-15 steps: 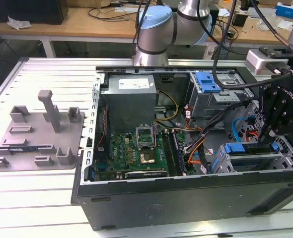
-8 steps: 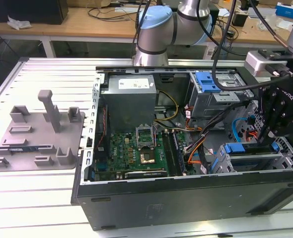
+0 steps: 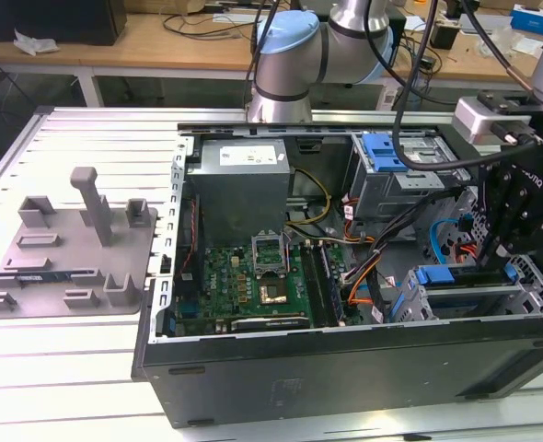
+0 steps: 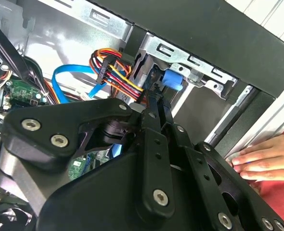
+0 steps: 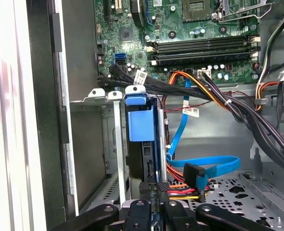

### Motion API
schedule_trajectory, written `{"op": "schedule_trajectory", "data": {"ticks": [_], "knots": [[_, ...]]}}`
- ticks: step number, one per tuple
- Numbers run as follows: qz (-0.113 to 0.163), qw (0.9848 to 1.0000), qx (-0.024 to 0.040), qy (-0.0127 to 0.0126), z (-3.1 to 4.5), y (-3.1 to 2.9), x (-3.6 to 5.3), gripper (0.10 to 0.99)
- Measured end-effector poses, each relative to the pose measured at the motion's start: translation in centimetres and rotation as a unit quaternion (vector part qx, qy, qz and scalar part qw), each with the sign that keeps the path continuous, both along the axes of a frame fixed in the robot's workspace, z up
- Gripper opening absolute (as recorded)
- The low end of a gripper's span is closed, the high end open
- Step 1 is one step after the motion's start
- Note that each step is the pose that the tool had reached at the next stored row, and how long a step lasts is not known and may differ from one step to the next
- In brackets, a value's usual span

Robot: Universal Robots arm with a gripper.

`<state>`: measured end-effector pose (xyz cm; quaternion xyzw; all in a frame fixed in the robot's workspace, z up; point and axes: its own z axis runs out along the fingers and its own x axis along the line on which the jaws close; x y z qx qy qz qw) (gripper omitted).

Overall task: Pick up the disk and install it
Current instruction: 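Insert the first disk wire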

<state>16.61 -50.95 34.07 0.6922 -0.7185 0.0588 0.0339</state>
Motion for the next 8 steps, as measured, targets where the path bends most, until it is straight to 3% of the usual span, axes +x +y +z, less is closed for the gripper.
{"op": "schedule_trajectory", "data": {"ticks": [8], "knots": [[0.002, 1.0, -0.0001, 0.0, -0.37, 0.0, 0.05, 0.169]]}}
